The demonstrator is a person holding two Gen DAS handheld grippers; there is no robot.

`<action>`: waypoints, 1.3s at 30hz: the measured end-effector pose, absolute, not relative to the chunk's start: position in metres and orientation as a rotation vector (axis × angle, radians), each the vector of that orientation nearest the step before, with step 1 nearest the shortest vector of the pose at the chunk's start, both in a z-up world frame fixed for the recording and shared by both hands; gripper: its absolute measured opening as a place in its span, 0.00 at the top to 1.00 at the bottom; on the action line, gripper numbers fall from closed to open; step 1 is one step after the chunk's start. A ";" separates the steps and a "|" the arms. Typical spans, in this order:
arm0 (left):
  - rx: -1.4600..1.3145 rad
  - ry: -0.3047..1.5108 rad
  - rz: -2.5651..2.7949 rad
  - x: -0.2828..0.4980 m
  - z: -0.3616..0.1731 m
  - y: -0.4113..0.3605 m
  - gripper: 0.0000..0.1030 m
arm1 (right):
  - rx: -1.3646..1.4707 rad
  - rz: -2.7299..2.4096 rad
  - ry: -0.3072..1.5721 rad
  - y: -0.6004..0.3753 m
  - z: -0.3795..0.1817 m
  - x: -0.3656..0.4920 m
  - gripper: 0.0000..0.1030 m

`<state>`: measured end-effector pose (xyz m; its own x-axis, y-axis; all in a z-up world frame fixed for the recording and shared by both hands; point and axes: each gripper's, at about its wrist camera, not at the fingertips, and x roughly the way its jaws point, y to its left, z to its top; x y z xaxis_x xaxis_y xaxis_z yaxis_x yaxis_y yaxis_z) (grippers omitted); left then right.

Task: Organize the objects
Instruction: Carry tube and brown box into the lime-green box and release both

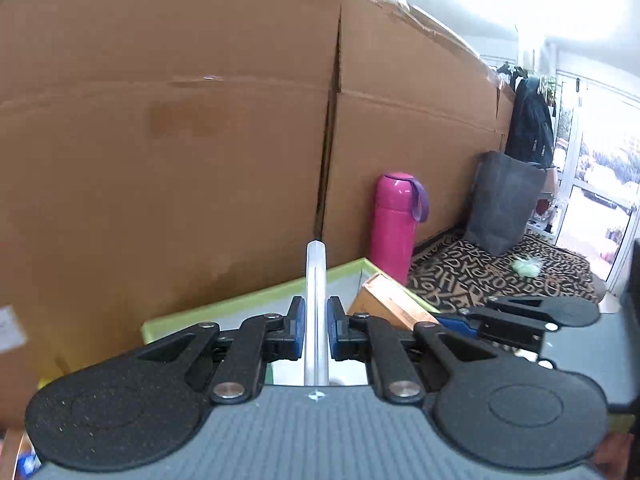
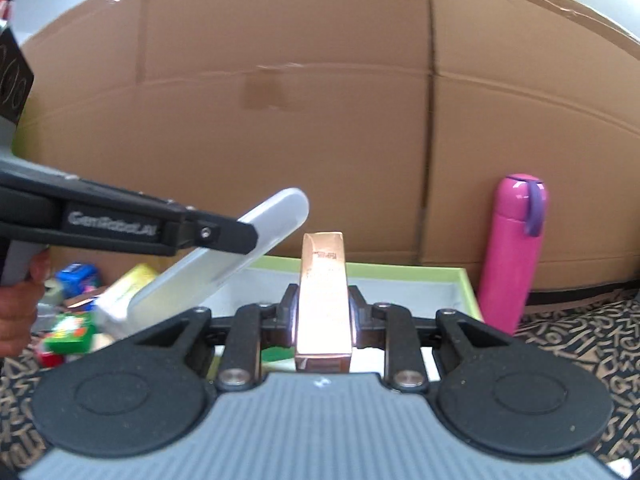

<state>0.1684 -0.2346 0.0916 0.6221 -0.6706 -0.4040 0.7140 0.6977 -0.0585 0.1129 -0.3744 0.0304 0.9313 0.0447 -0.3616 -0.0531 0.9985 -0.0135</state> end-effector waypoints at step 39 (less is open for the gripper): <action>0.027 0.343 -0.650 0.135 0.065 -0.206 0.06 | -0.117 0.044 0.335 -0.347 0.025 0.062 0.00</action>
<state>0.1350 -0.2061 0.0647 0.7420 -0.5885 -0.3211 0.5972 0.7979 -0.0822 0.0618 -0.3465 0.0254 0.9434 0.0233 -0.3309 -0.0622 0.9923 -0.1075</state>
